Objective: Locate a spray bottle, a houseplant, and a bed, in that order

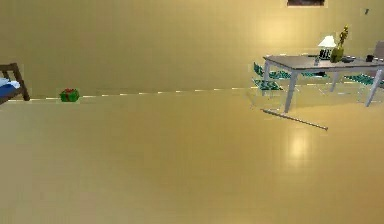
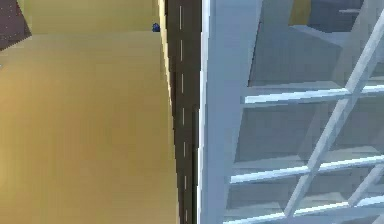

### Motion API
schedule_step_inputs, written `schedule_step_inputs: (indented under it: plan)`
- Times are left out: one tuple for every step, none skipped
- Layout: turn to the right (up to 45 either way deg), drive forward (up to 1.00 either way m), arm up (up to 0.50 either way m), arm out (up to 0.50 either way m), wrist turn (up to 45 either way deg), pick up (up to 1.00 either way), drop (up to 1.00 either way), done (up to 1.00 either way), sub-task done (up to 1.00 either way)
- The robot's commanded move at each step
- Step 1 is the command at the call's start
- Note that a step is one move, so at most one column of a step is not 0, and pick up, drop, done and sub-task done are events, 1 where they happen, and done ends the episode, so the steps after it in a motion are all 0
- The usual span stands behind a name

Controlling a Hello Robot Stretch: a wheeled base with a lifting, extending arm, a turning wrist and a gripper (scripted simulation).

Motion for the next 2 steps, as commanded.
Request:
schedule_step_inputs:
  plan:
    - [30.0,0.00,0.00,0.00,0.0,0.00,0.00,0.00,0.00]
    - [0.0,1.00,0.00,0.00,0.0,0.00,0.00,0.00,0.00]
